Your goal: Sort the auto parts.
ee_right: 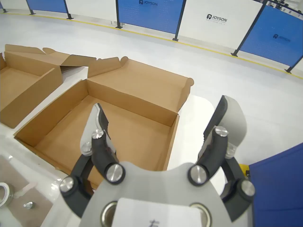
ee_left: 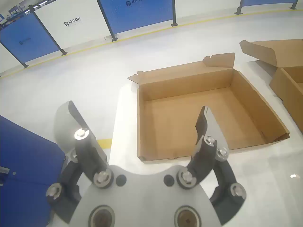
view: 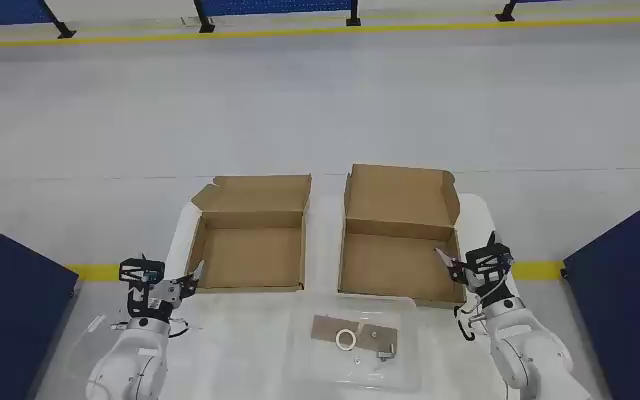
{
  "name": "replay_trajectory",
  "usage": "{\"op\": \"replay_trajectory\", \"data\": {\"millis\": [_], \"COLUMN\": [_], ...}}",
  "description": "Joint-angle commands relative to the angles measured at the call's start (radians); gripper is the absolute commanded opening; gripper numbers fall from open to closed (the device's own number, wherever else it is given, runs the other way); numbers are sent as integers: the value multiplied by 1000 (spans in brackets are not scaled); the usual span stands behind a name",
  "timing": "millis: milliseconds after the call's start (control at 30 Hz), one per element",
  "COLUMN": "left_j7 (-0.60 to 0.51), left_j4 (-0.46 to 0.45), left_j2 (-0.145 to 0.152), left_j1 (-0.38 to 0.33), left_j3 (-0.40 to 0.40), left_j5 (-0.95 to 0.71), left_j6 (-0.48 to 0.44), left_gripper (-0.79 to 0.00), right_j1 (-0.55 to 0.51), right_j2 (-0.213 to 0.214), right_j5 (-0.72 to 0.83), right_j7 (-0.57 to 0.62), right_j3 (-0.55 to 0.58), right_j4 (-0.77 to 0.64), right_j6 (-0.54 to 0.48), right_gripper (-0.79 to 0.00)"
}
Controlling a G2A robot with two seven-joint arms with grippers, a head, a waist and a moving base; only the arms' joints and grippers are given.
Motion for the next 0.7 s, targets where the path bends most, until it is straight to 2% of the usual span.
{"op": "replay_trajectory", "data": {"millis": [0,67,333,400,567,667], "left_j7": [0,0,0,0,0,0], "left_j4": [0,0,0,0,0,0], "left_j2": [0,0,0,0,0,0], "left_j1": [0,0,0,0,0,0], "left_j3": [0,0,0,0,0,0], "left_j5": [0,0,0,0,0,0], "left_j6": [0,0,0,0,0,0], "left_gripper": [0,0,0,0,0,0], "right_j1": [-15,-30,-32,-31,-14,3], "right_j2": [4,10,11,15,28,38], "right_j5": [-2,20,23,25,55,97], "right_j7": [17,55,59,80,212,347], "right_j3": [11,22,28,28,68,74], "right_j4": [-32,-70,-77,-96,-141,-168], "right_j6": [-61,-169,-182,-253,-410,-522], "right_gripper": [0,0,0,0,0,0]}}
